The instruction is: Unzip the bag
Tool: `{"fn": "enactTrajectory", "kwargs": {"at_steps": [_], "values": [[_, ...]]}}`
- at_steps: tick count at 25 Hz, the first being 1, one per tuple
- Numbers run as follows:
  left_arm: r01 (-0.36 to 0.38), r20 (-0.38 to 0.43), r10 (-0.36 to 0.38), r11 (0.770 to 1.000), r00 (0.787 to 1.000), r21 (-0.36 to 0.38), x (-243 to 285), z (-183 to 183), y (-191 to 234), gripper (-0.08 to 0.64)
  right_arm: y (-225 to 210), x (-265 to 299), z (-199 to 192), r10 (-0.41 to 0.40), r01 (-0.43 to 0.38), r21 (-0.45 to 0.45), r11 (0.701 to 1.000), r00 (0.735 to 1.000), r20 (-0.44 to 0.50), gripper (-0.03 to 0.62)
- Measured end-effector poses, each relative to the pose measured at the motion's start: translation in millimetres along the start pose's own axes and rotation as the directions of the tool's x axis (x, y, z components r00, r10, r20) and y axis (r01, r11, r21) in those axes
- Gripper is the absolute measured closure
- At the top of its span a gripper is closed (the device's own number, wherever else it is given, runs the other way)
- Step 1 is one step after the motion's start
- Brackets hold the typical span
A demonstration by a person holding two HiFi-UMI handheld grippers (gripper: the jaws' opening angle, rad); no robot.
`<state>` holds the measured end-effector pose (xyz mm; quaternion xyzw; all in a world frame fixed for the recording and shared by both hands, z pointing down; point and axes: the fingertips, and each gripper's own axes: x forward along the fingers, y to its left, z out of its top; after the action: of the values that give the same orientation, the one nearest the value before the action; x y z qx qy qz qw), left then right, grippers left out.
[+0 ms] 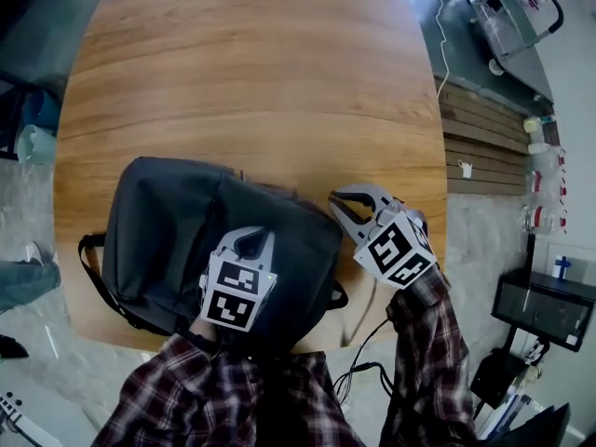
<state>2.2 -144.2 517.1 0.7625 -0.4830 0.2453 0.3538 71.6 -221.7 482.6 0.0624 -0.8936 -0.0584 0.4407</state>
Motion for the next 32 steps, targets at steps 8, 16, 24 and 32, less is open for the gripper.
{"fn": "enactTrajectory", "kwargs": {"at_steps": [8,16,24,32], "values": [[0.017,-0.008,-0.017,1.000,1.000,-0.016,0.2,0.3,0.1,0.551,14.7,32.1,-17.1,0.148,-0.222,-0.416,0.882,0.968,-0.204,0.526],[0.014,-0.018,-0.014,1.000,1.000,-0.018,2.2,0.1,0.9,0.551,25.8,43.1,-13.8,0.142,-0.296,-0.727,0.619,0.953,-0.267,0.526],[0.020,-0.028,-0.021,0.999,0.999,-0.032,4.0,-0.6,4.2,0.551,29.9,42.1,-12.8,0.240,-0.384,-0.721,0.577,0.924,-0.299,0.574],[0.003,-0.036,-0.004,0.999,0.999,-0.039,6.0,-1.3,7.4,0.551,31.6,34.8,-10.3,0.353,-0.475,-0.508,0.719,0.878,-0.322,0.577]]}}
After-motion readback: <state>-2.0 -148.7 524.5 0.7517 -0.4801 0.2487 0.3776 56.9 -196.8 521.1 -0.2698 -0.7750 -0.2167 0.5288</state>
